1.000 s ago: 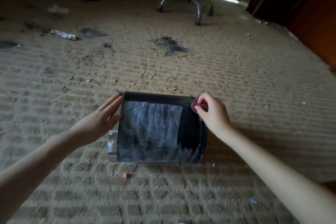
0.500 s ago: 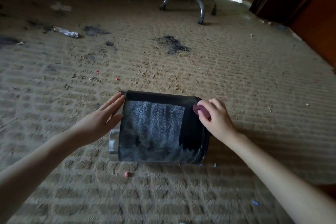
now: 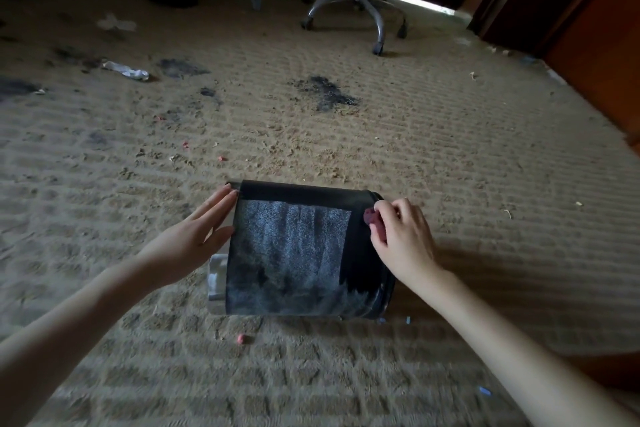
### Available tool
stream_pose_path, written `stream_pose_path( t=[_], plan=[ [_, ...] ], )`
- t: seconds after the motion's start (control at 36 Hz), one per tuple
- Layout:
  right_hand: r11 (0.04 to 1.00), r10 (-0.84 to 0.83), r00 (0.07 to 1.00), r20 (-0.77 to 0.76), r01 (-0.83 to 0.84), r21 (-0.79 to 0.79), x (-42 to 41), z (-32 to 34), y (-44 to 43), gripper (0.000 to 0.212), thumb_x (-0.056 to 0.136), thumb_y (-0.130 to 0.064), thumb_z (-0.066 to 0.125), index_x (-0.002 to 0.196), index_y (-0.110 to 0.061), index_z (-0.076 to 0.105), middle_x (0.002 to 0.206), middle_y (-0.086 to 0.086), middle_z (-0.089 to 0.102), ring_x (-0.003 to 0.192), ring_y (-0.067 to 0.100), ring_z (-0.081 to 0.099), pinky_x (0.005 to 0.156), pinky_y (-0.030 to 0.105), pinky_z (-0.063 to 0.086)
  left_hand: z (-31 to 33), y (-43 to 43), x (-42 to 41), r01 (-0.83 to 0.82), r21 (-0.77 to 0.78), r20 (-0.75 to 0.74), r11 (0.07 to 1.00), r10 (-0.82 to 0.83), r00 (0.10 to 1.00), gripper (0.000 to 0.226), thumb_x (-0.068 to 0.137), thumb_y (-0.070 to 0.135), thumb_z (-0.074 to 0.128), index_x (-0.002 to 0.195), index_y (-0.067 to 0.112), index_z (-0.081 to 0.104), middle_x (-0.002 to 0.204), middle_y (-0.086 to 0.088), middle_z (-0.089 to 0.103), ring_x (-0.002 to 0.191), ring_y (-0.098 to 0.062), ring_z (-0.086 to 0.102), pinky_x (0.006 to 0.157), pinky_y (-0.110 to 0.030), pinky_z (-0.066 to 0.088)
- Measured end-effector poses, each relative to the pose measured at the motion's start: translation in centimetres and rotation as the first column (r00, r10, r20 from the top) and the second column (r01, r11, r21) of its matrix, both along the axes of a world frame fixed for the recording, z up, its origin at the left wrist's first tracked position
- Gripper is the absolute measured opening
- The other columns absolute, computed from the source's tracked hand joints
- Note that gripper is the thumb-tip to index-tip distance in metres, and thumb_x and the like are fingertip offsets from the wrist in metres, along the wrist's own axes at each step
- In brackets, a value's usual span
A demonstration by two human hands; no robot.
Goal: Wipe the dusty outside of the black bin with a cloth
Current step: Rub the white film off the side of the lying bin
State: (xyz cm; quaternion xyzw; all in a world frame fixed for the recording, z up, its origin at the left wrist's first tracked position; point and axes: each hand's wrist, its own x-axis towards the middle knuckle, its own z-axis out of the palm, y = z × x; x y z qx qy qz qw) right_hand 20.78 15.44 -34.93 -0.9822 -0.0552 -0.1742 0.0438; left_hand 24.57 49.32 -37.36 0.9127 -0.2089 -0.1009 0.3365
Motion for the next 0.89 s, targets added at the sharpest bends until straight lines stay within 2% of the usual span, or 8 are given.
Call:
stream_pose_path(
  t=[0.11, 0.19, 0.28, 0.36, 0.53, 0.64, 0.81, 0.89],
  plan=[
    [0.982, -0.040, 0.999, -0.030, 0.045, 0.183, 1.5, 1.3, -0.2, 0.023, 0.081, -0.001, 0.064, 0.104, -0.002, 0.059, 0.102, 0.017, 0.055, 0.090, 0.030, 0.055, 0.073, 0.024, 0.035, -0.1, 0.0, 0.1, -0.006, -0.002, -0.007, 1.000, 0.006, 1.000, 0.069, 0.083, 0.052, 0.027, 0.147, 0.034, 0.007, 0.151, 0.026, -0.005, 0.137, 0.004, 0.008, 0.110, -0.024, 0.020],
    [0.957, -0.053, 0.998, -0.038, 0.061, 0.282, 4.1, 2.5, -0.2, 0.023, 0.087, -0.007, 0.061, 0.110, -0.005, 0.063, 0.109, 0.012, 0.058, 0.103, 0.027, 0.052, 0.085, 0.022, 0.034, 0.0, 0.0, 0.2, -0.004, -0.008, -0.006, 1.000, 0.003, 1.000, 0.068, 0.083, 0.054, 0.026, 0.146, 0.036, 0.007, 0.151, 0.027, -0.005, 0.135, 0.004, 0.010, 0.111, -0.026, 0.022],
    [0.968, 0.031, 0.994, -0.109, -0.002, 0.253, 5.1, 1.7, 1.2, 0.018, 0.086, -0.005, 0.062, 0.103, -0.007, 0.069, 0.102, 0.009, 0.062, 0.099, 0.028, 0.053, 0.091, 0.037, 0.043, -0.2, 0.2, 0.3, 0.015, 0.003, -0.006, 1.000, -0.015, 1.000, 0.065, 0.083, 0.061, 0.023, 0.143, 0.043, 0.004, 0.150, 0.030, -0.007, 0.133, 0.003, 0.013, 0.111, -0.030, 0.024],
    [0.975, 0.107, 0.992, -0.065, -0.092, 0.202, 4.0, 0.4, 1.7, 0.023, 0.076, 0.008, 0.067, 0.097, -0.001, 0.071, 0.090, 0.012, 0.065, 0.086, 0.035, 0.056, 0.080, 0.048, 0.049, -0.2, 0.5, 0.7, 0.044, 0.066, 0.005, 0.997, -0.045, 0.999, 0.063, 0.079, 0.075, 0.012, 0.136, 0.054, -0.005, 0.144, 0.038, -0.013, 0.130, 0.002, 0.017, 0.107, -0.037, 0.032],
    [0.968, 0.185, 0.980, 0.069, -0.194, 0.159, -0.4, -0.3, 2.4, 0.038, 0.068, 0.014, 0.071, 0.104, 0.000, 0.070, 0.094, 0.012, 0.065, 0.091, 0.027, 0.054, 0.084, 0.039, 0.049, -0.1, 0.4, 0.4, 0.036, 0.109, 0.003, 0.993, -0.036, 0.999, 0.063, 0.082, 0.065, 0.016, 0.139, 0.051, -0.006, 0.146, 0.035, -0.015, 0.137, -0.010, 0.026, 0.099, -0.043, 0.045],
    [0.947, 0.282, 0.956, 0.078, -0.290, 0.139, -3.6, -1.5, 2.7, 0.046, 0.063, 0.014, 0.074, 0.106, -0.001, 0.069, 0.094, 0.011, 0.064, 0.093, 0.021, 0.048, 0.083, 0.038, 0.052, 0.1, 0.6, 0.0, 0.058, 0.103, -0.009, 0.993, -0.057, 0.998, 0.066, 0.080, 0.070, 0.015, 0.140, 0.050, -0.006, 0.145, 0.036, -0.018, 0.136, -0.003, 0.013, 0.104, -0.042, 0.040],
    [0.860, 0.508, 0.858, -0.073, -0.502, 0.091, -5.0, -0.5, 1.8, 0.034, 0.071, 0.007, 0.072, 0.102, -0.005, 0.070, 0.098, 0.008, 0.066, 0.090, 0.021, 0.055, 0.083, 0.032, 0.051, 0.3, 0.5, 0.1, 0.045, 0.087, -0.016, 0.995, -0.044, 0.999, 0.063, 0.083, 0.058, 0.021, 0.141, 0.045, -0.003, 0.149, 0.030, -0.013, 0.138, -0.004, 0.013, 0.110, -0.042, 0.033],
    [0.890, 0.423, 0.906, 0.012, -0.418, 0.181, -2.2, 1.6, 1.7, 0.028, 0.075, 0.005, 0.066, 0.100, -0.005, 0.071, 0.098, 0.008, 0.067, 0.093, 0.018, 0.052, 0.091, 0.021, 0.039, 0.4, 0.5, 0.1, 0.048, 0.096, -0.017, 0.994, -0.046, 0.999, 0.062, 0.083, 0.059, 0.021, 0.138, 0.048, -0.004, 0.149, 0.030, -0.012, 0.136, -0.003, 0.015, 0.109, -0.042, 0.033]
  ],
)
